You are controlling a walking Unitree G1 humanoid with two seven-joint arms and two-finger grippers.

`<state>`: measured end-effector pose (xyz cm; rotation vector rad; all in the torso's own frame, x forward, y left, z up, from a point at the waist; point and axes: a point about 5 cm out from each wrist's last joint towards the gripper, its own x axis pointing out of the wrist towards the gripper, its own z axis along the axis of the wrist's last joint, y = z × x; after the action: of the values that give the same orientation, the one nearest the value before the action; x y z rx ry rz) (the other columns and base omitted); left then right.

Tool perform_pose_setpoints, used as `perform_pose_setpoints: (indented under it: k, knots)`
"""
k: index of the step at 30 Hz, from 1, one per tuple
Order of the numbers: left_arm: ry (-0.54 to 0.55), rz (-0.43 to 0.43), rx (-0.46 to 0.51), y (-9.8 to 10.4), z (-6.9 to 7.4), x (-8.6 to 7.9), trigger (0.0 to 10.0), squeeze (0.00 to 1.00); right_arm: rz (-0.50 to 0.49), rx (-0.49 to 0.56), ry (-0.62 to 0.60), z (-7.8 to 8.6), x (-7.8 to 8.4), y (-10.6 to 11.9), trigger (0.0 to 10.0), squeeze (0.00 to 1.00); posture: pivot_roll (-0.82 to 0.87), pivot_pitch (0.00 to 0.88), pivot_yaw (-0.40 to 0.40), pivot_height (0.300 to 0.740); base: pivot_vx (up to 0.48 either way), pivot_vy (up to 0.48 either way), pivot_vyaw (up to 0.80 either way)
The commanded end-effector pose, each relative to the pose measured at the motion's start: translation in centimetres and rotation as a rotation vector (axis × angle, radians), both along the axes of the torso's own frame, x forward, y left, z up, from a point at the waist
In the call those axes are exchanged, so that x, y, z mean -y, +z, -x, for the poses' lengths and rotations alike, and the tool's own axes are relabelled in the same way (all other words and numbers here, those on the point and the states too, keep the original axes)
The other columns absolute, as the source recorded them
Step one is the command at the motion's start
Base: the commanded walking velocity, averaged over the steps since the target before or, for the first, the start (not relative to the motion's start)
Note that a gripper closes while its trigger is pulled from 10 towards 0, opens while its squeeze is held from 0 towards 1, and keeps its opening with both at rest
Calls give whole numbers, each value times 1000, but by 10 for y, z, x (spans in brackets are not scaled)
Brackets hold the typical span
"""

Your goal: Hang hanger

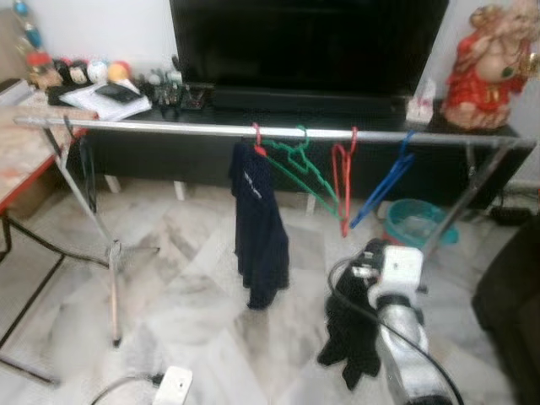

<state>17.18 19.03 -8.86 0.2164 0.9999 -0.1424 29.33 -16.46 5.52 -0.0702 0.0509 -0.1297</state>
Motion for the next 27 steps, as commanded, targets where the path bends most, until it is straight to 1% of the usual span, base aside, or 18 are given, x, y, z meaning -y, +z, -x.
perform_pose_setpoints:
  k: [1,17,22,24,25,27]
  knots:
    - [-8,2,4,1,-2,1,10000,0,9,31,-8,-2,5,6,10000,0,64,0,8,740,0,-322,0]
    - [-6,2,5,1,-2,2,10000,0,14,10,-19,-1,7,1,10000,0,63,0,6,740,0,-315,0]
    - [0,1,6,1,-2,2,10000,0,16,-23,-29,1,10,-7,10000,0,64,0,4,740,0,0,0]
    - [-2,-4,12,1,-2,1,10000,0,17,-46,-35,2,11,-11,10000,0,61,0,5,740,0,0,0]
    - [-18,-19,23,2,-3,1,10000,0,7,-82,-47,3,13,-18,10000,0,56,0,6,740,0,0,0]
    - [-18,-19,23,2,-3,1,10000,0,7,-82,-47,3,13,-18,10000,0,56,0,6,740,0,0,0]
